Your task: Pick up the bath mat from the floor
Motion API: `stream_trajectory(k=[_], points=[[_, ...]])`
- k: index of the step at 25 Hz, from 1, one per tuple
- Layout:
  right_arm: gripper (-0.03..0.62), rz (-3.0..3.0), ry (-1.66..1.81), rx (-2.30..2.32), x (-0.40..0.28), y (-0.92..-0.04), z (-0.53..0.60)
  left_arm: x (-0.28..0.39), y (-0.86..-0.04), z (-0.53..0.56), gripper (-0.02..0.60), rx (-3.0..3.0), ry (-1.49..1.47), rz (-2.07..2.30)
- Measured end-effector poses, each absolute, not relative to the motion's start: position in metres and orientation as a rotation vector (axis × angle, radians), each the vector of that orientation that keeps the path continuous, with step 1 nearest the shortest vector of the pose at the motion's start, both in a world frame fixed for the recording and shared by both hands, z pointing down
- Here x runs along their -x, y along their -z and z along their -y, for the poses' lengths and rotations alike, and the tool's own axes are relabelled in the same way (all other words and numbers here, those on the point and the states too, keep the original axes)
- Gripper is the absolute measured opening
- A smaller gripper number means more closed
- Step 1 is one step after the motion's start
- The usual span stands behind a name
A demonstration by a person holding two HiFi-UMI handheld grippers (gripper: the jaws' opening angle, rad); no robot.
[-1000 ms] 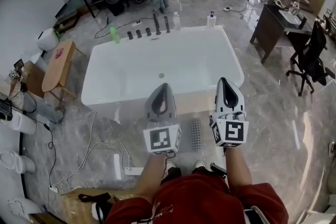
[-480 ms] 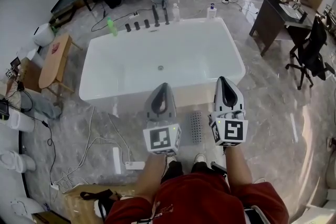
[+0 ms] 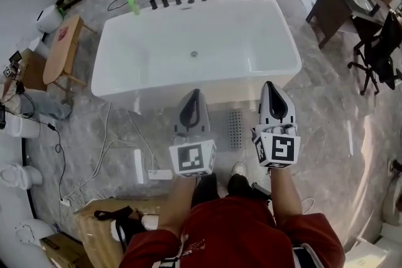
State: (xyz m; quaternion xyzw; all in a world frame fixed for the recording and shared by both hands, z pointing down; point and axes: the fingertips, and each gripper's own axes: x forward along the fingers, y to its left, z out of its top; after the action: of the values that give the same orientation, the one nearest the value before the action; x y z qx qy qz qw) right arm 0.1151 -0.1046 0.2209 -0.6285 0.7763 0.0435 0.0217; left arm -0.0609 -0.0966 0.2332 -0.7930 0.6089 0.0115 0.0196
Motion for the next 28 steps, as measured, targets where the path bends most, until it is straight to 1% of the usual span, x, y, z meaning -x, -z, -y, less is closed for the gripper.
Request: stream_trajectory(k=[4, 11, 28], points=[[0.011, -2.438, -0.076, 1.963, -0.112, -0.244, 0.109, 0.074, -0.260, 0.097, 0.015, 2.466, 0.001, -1.950], [0.011, -2.519, 0.046, 1.979, -0.105, -0.301, 0.113, 0.097, -0.318, 0.097, 0.015, 2.456, 0.158, -2.068], [0.011, -2.640, 0.353, 2.054, -0.090, -0.472, 0.129, 0.131, -0.468, 0.108, 0.015, 2.517, 0.404, -2.191]])
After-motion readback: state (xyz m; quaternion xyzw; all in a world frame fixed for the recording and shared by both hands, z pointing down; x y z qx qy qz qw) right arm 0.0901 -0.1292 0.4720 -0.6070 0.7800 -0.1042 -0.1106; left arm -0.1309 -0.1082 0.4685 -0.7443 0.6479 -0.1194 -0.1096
